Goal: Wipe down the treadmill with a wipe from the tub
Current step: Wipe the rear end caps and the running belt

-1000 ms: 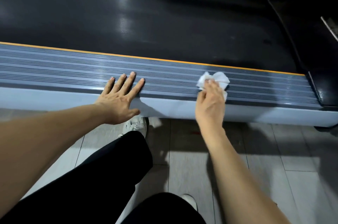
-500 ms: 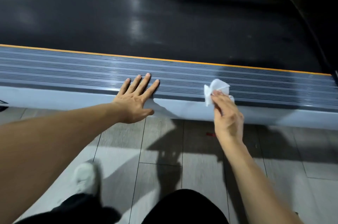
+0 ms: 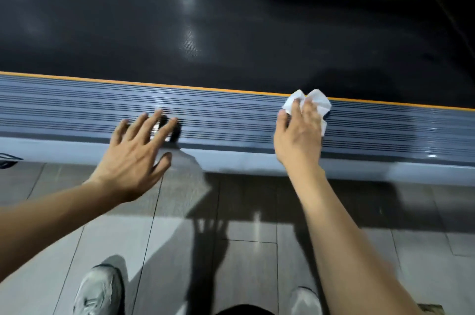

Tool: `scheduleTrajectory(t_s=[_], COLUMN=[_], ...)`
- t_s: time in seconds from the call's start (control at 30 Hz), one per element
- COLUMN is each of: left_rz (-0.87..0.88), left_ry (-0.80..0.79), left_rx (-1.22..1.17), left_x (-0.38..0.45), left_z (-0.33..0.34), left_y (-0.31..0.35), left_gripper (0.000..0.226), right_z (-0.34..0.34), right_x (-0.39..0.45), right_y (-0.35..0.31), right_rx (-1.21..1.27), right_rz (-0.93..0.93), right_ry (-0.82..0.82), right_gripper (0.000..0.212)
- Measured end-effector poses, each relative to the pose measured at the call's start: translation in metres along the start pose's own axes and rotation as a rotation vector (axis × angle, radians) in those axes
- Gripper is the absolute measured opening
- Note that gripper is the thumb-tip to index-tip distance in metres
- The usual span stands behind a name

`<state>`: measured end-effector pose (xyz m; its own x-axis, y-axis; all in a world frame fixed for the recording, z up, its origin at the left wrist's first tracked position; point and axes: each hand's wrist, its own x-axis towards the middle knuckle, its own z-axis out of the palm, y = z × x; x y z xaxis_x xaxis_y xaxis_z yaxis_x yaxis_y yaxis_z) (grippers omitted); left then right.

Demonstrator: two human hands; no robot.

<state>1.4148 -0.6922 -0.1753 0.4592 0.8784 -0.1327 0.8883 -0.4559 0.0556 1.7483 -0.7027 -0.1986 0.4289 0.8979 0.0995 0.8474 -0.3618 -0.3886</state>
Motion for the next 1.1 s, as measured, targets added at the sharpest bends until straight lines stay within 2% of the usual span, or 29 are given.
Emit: scheduleTrajectory(t_s=[0.03, 0.1, 0.2, 0.27, 0.37, 0.47, 0.57, 0.63, 0.7, 0.73, 0.8, 0.83, 0.9, 0.93, 1.0, 1.1], left_rz=[-0.031, -0.060, -0.025, -0.013, 0.029, 0.043, 0.005, 0.050, 0.073, 0.070, 0.054, 0.050, 0.040, 0.039, 0.034, 0.020], left_ry=[-0.008, -0.022, -0.051, -0.060, -0.079, -0.078, -0.100, -0.134, -0.157, -0.171, -0.199, -0.218, -0.276, -0.300, -0.344, -0.372], left_rx=[-0.007, -0.021, -0.031, -0.085, -0.131, -0.019, -0.015, -0.057, -0.067, -0.057, -0.014, 0.000, 0.022, 0.032, 0.041, 0.037], left_x=[-0.005, -0.013, -0.022, -0.025, -0.034, -0.048, -0.057, -0.059, -0.059, -0.057, -0.052, -0.051, -0.050, -0.049, -0.048, -0.048], left_z=[-0.001, -0.003, -0.006, -0.009, -0.008, -0.005, -0.005, -0.003, 0.000, 0.001, 0.002, 0.000, -0.007, -0.010, -0.014, -0.017], left_y=[-0.011, -0.032, -0.053, -0.063, -0.078, -0.098, -0.120, -0.132, -0.137, -0.137, -0.132, -0.131, -0.128, -0.127, -0.126, -0.123], left_gripper=[0.074, 0.076, 0.078, 0.079, 0.080, 0.073, 0.071, 0.075, 0.078, 0.079, 0.083, 0.086, 0.088, 0.088, 0.088, 0.088], right_z=[0.008, 0.029, 0.046, 0.046, 0.036, 0.015, 0.002, 0.011, 0.037, 0.048, 0.059, 0.059, 0.054, 0.049, 0.035, 0.002], right_x=[-0.001, -0.007, -0.030, -0.031, -0.018, -0.012, -0.013, -0.026, -0.048, -0.060, -0.077, -0.078, -0.076, -0.074, -0.069, -0.075], right_y=[-0.019, -0.073, -0.144, -0.154, -0.108, -0.035, -0.016, -0.050, -0.104, -0.131, -0.175, -0.185, -0.173, -0.157, -0.112, -0.059], right_rx=[-0.002, 0.053, 0.117, 0.096, 0.068, 0.021, -0.067, -0.080, -0.028, 0.012, 0.014, -0.001, -0.020, -0.024, 0.024, 0.064], right_rz=[-0.038, -0.226, -0.469, -0.510, -0.383, -0.192, 0.011, -0.027, -0.246, -0.366, -0.477, -0.501, -0.570, -0.563, -0.394, -0.148], right_ry=[-0.014, -0.009, -0.201, -0.239, -0.155, 0.068, 0.079, 0.076, 0.079, 0.029, -0.145, -0.225, -0.269, -0.232, -0.115, -0.007], right_gripper=[0.062, 0.064, 0.058, 0.053, 0.050, 0.056, 0.063, 0.061, 0.052, 0.051, 0.053, 0.054, 0.056, 0.060, 0.059, 0.045])
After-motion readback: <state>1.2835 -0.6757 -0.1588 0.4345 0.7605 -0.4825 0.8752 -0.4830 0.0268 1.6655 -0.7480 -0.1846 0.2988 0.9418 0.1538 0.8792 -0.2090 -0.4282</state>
